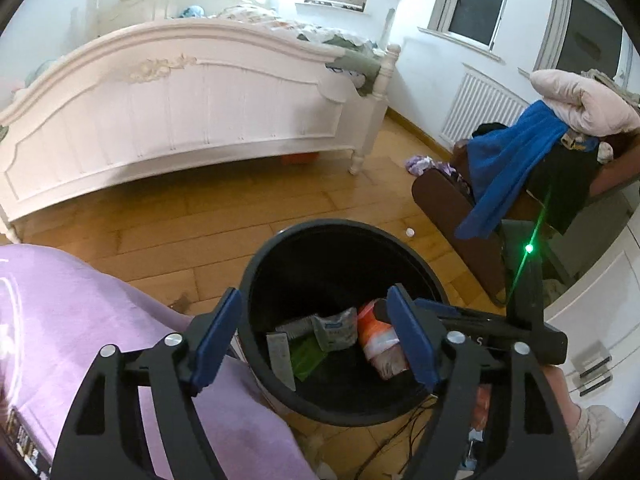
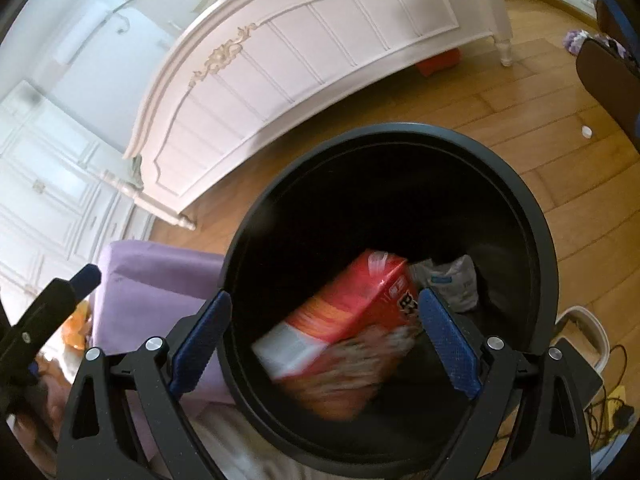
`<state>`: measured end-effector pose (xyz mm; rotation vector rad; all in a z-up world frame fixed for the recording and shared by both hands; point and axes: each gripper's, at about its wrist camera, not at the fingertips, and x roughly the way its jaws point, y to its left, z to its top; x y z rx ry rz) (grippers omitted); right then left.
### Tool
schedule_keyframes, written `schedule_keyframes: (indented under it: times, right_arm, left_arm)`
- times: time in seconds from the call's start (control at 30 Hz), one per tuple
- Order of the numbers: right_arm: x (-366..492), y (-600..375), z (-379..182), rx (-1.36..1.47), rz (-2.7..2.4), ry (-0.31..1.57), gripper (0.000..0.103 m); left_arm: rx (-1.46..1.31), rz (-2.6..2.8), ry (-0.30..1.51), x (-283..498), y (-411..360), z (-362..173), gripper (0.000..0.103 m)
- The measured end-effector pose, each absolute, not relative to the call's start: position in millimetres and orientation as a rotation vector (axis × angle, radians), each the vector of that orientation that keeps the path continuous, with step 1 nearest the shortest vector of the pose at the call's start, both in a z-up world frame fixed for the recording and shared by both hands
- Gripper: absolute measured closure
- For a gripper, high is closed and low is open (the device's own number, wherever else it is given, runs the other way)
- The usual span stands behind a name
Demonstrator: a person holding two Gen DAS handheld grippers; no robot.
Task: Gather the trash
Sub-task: 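Open both grippers to drop the paper bag and red box into the bin, then move both grippers back to the table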
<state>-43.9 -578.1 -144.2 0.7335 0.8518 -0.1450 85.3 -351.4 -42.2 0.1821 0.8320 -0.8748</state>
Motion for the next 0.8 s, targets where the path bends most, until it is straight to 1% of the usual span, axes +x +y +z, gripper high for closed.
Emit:
schedule_keyframes:
  times: [0.07, 0.3, 0.37, 0.4, 0.5, 0.67, 0.8]
  right_arm:
    - [-43.0, -575.9, -141.9, 0.728, -0.138, 0.850, 0.010]
    - [-38.5, -556.6, -133.6, 0.701, -0.101, 0.856, 0.010]
    - [-35.4, -548.4, -129.8, 0.688, -0.085, 0.859, 0.010]
    - [-34.8, -545.1, -128.1, 0.681, -0.076, 0.859, 0.010]
    - [-25.5, -528.3, -116.3, 0.650, -0.038, 0.855, 0.010]
    - [-3.9, -487.1, -89.4, 0.576, 0.051, 0.836, 0.010]
    - [12.4, -444.5, -70.7, 0.509, 0.135, 0.833, 0.010]
  left_arm:
    - [0.173, -0.863, 0.821, 84.7, -345.9, -38.8, 0.023]
    - [0.123, -0.824, 0.806, 81.7, -313.9, -29.3, 0.022]
    - [0.113, -0.805, 0.795, 79.6, -301.6, -26.2, 0.018]
    - [0.104, -0.781, 0.783, 77.8, -290.9, -24.0, 0.015]
    - [0.070, -0.718, 0.756, 74.2, -261.1, -18.3, 0.011]
    - [0.029, -0.586, 0.717, 69.6, -200.4, -9.4, 0.011]
    - [-0.009, -0.455, 0.696, 64.0, -137.5, -4.0, 0.010]
